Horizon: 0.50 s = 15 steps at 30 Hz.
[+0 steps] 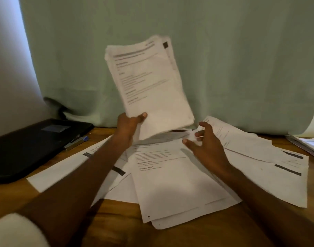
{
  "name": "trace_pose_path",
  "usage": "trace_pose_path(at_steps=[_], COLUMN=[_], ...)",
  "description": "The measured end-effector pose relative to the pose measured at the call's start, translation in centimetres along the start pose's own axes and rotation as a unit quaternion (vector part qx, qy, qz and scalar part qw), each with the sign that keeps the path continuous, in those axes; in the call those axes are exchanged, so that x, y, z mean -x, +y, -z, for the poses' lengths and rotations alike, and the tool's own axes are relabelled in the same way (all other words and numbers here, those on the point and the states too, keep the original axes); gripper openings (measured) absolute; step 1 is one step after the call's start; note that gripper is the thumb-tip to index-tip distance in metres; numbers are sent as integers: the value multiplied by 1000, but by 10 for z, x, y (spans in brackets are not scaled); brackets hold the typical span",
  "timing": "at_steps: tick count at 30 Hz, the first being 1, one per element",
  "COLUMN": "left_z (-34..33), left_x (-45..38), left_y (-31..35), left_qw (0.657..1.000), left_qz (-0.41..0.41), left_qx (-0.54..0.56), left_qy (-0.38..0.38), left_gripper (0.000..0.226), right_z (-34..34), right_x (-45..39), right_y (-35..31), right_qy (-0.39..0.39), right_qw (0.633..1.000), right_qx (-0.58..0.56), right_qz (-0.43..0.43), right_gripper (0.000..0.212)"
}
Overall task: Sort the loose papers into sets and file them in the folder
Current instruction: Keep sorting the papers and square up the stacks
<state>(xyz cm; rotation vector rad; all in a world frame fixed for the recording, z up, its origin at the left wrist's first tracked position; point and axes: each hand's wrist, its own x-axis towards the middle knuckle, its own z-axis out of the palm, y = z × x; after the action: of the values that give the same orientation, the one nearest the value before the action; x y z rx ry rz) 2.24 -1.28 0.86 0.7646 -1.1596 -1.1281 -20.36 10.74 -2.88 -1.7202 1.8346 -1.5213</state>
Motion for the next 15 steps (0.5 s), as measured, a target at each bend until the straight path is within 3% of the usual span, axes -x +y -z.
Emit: trace_pose_path(at_steps=[2, 5, 9, 13, 15], left_z=[26, 67, 98, 89, 85], left_x=[-12, -13, -6, -9, -14], left_y=[13, 11, -7, 1, 2], left_qw=[999, 996, 988, 986, 988], left_qz=[20, 45, 134, 162, 145], left_qx=[-7, -38, -9, 42, 58], left_qy=[36, 64, 76, 22, -8], left_gripper=[48, 51, 41, 6, 9], right_z=[-6, -15, -26, -12, -5], right_x=[5, 16, 21, 10, 4], right_y=[1, -14, -9, 10, 18], right_qy=[-71, -231, -369, -316, -276], right_qw=[988, 932, 885, 905, 918], right_qx=[85, 127, 218, 238, 246], right_qz=[112, 250, 182, 153, 145], right_gripper=[96, 87, 64, 67, 66])
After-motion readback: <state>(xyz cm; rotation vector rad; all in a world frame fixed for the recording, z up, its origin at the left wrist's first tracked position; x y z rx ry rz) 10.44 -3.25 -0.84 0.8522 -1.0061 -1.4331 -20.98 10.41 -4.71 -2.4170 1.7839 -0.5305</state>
